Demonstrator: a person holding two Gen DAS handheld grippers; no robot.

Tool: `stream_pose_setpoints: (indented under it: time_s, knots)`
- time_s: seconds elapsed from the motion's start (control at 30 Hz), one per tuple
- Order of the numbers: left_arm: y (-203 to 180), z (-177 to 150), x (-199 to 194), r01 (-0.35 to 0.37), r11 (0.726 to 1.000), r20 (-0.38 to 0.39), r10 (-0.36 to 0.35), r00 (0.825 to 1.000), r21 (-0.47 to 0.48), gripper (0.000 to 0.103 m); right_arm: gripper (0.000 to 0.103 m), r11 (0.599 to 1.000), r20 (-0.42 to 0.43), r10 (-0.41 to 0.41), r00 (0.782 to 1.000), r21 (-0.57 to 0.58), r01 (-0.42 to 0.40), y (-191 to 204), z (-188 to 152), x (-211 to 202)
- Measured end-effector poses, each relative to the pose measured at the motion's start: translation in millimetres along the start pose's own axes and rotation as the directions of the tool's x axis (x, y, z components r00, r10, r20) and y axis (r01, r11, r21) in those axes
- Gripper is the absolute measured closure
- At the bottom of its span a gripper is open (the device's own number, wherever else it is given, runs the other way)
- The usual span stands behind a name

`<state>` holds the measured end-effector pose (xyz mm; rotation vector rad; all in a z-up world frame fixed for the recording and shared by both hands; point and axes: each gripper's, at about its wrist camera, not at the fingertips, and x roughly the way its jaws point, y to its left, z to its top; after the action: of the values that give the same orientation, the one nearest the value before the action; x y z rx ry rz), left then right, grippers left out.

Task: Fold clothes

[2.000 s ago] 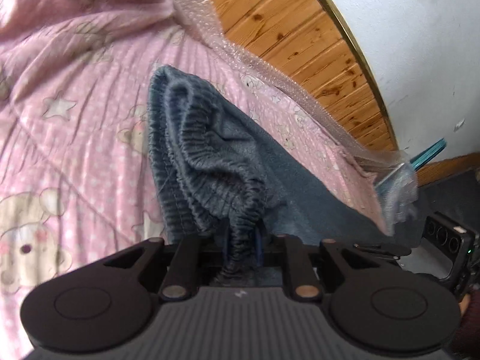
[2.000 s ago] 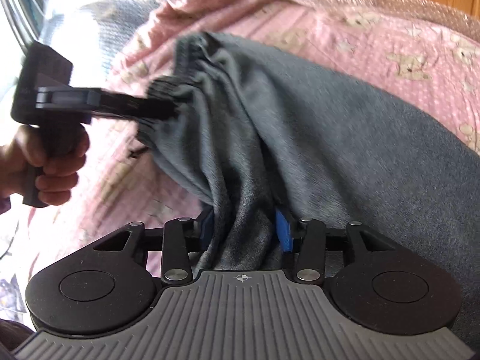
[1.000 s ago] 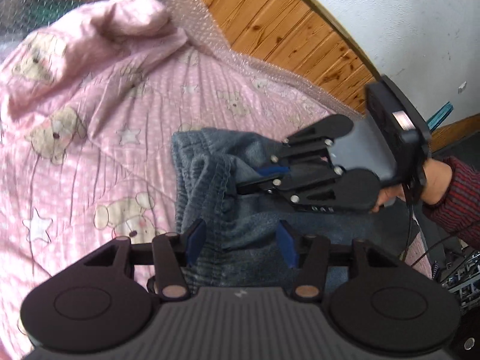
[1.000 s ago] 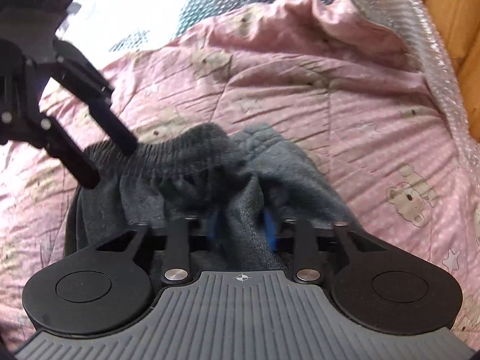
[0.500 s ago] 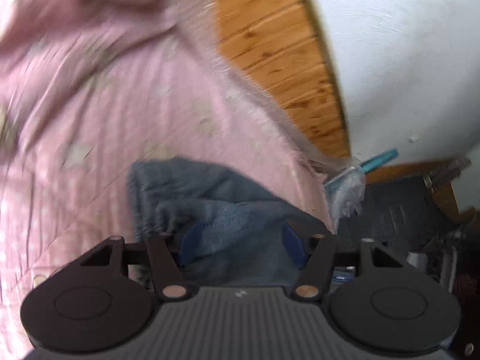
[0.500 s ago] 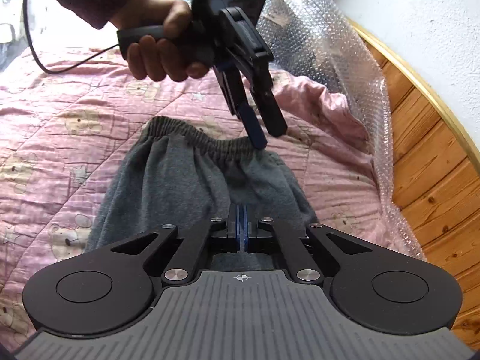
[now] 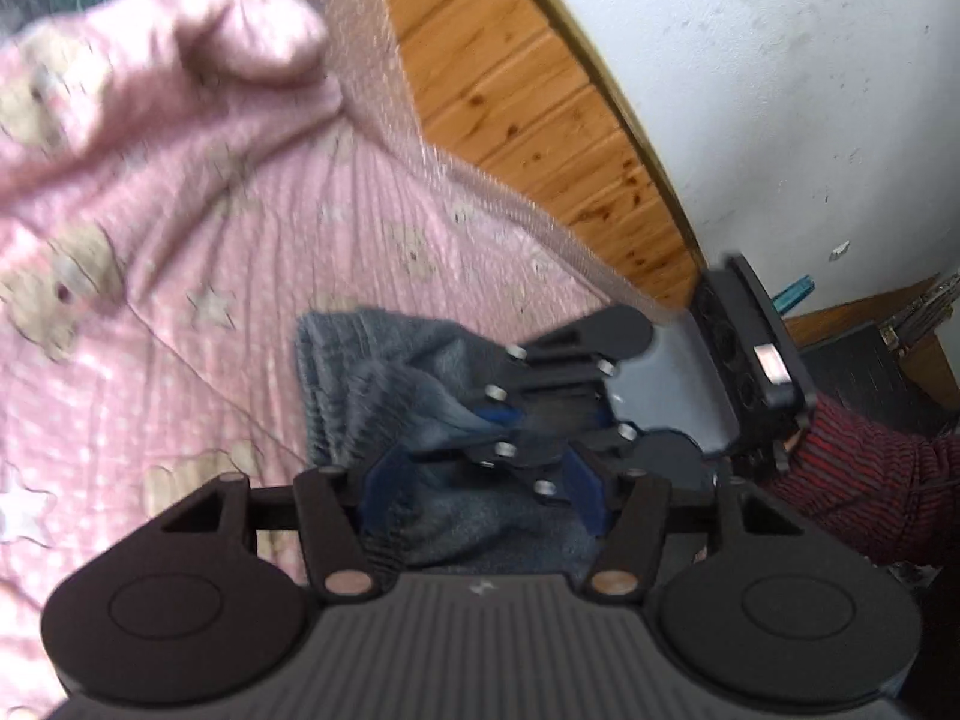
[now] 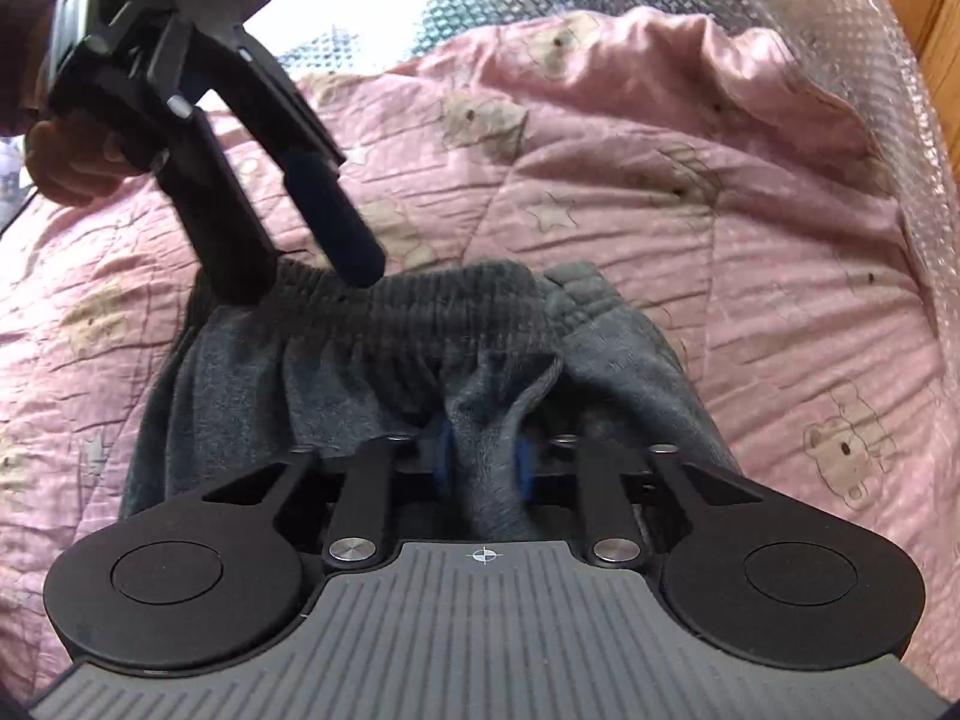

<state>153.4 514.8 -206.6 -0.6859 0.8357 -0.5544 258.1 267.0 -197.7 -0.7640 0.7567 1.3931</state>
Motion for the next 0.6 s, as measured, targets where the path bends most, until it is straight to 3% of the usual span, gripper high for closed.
stream_pose_setpoints:
  time_s: [0.13, 0.23, 0.3, 0.37, 0.5, 0.6]
  knots:
    - [-8, 7, -12, 0.001, 0.997, 0.016, -0.002, 1.000, 0.078, 0.041, 0.101, 0.991, 0.111, -0.075, 0.991, -0.106, 0.087, 36, -15, -55]
    - [-12, 14, 12, 0.101, 0.989, -0.083, -0.092, 0.992, 0.110, 0.040, 0.101, 0.976, 0.155, -0.131, 0.979, -0.153, 0.154, 60, -30, -93]
    - [-16, 15, 37, 0.188, 0.975, -0.196, -0.162, 0.967, 0.119, 0.039, 0.101, 0.970, 0.176, -0.162, 0.971, -0.152, 0.189, 63, -38, -107]
    - [-20, 13, 60, 0.266, 0.957, -0.309, -0.219, 0.925, 0.117, 0.040, 0.101, 0.965, 0.195, -0.192, 0.962, -0.138, 0.221, 61, -42, -116]
    - [-4, 3, 60, 0.209, 0.976, -0.341, -0.177, 0.923, 0.062, 0.047, 0.101, 0.954, 0.235, -0.256, 0.938, -0.096, 0.284, 42, -34, -125]
    - [8, -5, 60, 0.164, 0.986, -0.366, -0.145, 0.919, 0.021, 0.068, 0.102, 0.944, 0.215, -0.296, 0.931, -0.081, 0.319, 23, -22, -109]
